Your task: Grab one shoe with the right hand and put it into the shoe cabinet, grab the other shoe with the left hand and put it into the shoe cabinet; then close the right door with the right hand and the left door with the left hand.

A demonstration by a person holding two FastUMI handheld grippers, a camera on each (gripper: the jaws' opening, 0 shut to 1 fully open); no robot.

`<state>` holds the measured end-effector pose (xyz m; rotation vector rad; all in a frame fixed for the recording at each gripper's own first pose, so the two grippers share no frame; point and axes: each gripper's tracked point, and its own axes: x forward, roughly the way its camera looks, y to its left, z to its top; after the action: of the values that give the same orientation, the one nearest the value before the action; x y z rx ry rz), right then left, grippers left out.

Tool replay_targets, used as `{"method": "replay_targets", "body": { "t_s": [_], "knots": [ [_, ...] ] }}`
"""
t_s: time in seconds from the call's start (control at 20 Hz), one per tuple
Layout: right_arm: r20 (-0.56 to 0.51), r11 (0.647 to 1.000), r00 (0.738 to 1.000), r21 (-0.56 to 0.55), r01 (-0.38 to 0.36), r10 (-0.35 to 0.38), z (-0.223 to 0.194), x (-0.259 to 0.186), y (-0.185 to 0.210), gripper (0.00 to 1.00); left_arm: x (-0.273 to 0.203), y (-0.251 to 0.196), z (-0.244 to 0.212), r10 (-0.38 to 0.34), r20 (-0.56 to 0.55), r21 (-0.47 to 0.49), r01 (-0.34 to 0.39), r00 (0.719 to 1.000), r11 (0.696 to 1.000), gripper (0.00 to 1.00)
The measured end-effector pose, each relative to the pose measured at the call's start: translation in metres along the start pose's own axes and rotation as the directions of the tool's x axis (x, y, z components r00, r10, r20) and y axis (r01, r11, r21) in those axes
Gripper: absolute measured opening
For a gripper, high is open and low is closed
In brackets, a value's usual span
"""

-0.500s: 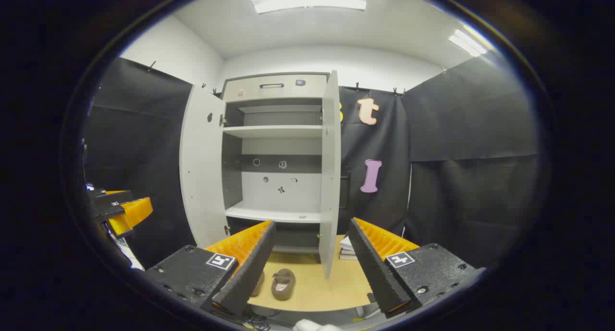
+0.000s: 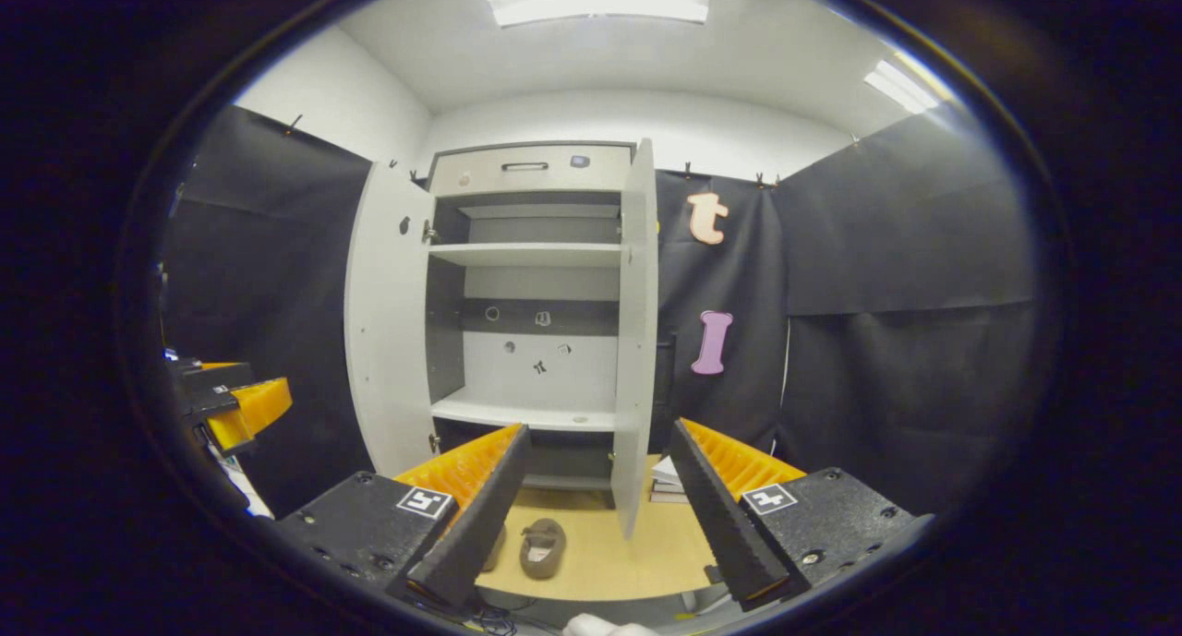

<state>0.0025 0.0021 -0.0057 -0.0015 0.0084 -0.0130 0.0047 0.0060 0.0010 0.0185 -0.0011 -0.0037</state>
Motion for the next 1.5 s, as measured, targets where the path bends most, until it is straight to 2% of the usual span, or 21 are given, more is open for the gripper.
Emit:
{"method": "replay_targets", "body": {
  "t_s": [0.25, 0.35, 0.4, 0.45, 0.55, 0.7, 0.85, 1.05, 1.1, 1.15, 1.25, 1.4, 1.45, 1.5],
  "knots": [
    [-0.042, 0.999, 0.999, -0.035, 0.000, -0.001, -0.020, 0.011, 0.004, 0.99, 0.005, 0.002, -0.008, -0.002, -0.014, 0.001, 0.002, 1.000, 1.000, 0.96],
    [-0.103, 0.998, 0.995, -0.058, -0.012, 0.006, -0.046, 0.020, 0.010, 0.99, 0.006, 0.003, -0.012, -0.005, -0.027, 0.004, 0.005, 1.000, 1.000, 0.96],
    [-0.136, 0.998, 0.991, -0.061, -0.019, 0.010, -0.060, 0.025, 0.013, 0.96, 0.008, 0.004, -0.015, -0.004, -0.031, 0.008, 0.004, 1.000, 1.000, 0.96],
    [-0.170, 0.997, 0.985, -0.066, -0.032, 0.020, -0.075, 0.030, 0.018, 0.99, 0.009, 0.006, -0.018, 0.002, -0.037, 0.017, -0.001, 0.999, 1.000, 0.96],
    [-0.252, 0.994, 0.966, -0.081, -0.073, 0.051, -0.109, 0.040, 0.027, 0.99, 0.011, 0.010, -0.023, 0.020, -0.047, 0.028, -0.018, 0.999, 0.999, 0.96],
    [-0.380, 0.988, 0.919, -0.062, -0.138, 0.104, -0.167, 0.061, 0.046, 0.99, 0.017, 0.014, -0.031, 0.040, -0.063, 0.015, -0.039, 0.997, 0.999, 0.96],
    [-0.515, 0.980, 0.841, -0.007, -0.198, 0.167, -0.231, 0.078, 0.068, 0.99, 0.024, 0.019, -0.037, 0.075, -0.084, 0.017, -0.073, 0.994, 0.997, 0.96],
    [-0.621, 0.972, 0.755, 0.050, -0.231, 0.211, -0.303, 0.109, 0.091, 0.97, 0.028, 0.027, -0.042, 0.118, -0.104, 0.034, -0.115, 0.988, 0.993, 0.96],
    [-0.641, 0.972, 0.739, 0.051, -0.231, 0.209, -0.319, 0.117, 0.094, 0.97, 0.030, 0.028, -0.043, 0.125, -0.110, 0.033, -0.122, 0.986, 0.992, 0.96],
    [-0.657, 0.971, 0.724, 0.053, -0.233, 0.210, -0.335, 0.127, 0.098, 0.92, 0.034, 0.029, -0.045, 0.131, -0.116, 0.034, -0.128, 0.984, 0.991, 0.96],
    [-0.681, 0.969, 0.699, 0.067, -0.239, 0.219, -0.361, 0.145, 0.110, 0.95, 0.039, 0.033, -0.047, 0.152, -0.128, 0.045, -0.147, 0.980, 0.988, 0.96],
    [-0.701, 0.967, 0.681, 0.054, -0.248, 0.214, -0.392, 0.178, 0.121, 0.93, 0.048, 0.039, -0.052, 0.185, -0.150, 0.061, -0.178, 0.971, 0.982, 0.96],
    [-0.707, 0.969, 0.675, 0.063, -0.237, 0.211, -0.403, 0.189, 0.125, 0.88, 0.050, 0.040, -0.053, 0.195, -0.159, 0.064, -0.187, 0.968, 0.980, 0.96],
    [-0.726, 0.972, 0.657, 0.067, -0.226, 0.203, -0.412, 0.195, 0.126, 0.86, 0.054, 0.042, -0.054, 0.209, -0.166, 0.072, -0.200, 0.964, 0.977, 0.96]
  ]
}}
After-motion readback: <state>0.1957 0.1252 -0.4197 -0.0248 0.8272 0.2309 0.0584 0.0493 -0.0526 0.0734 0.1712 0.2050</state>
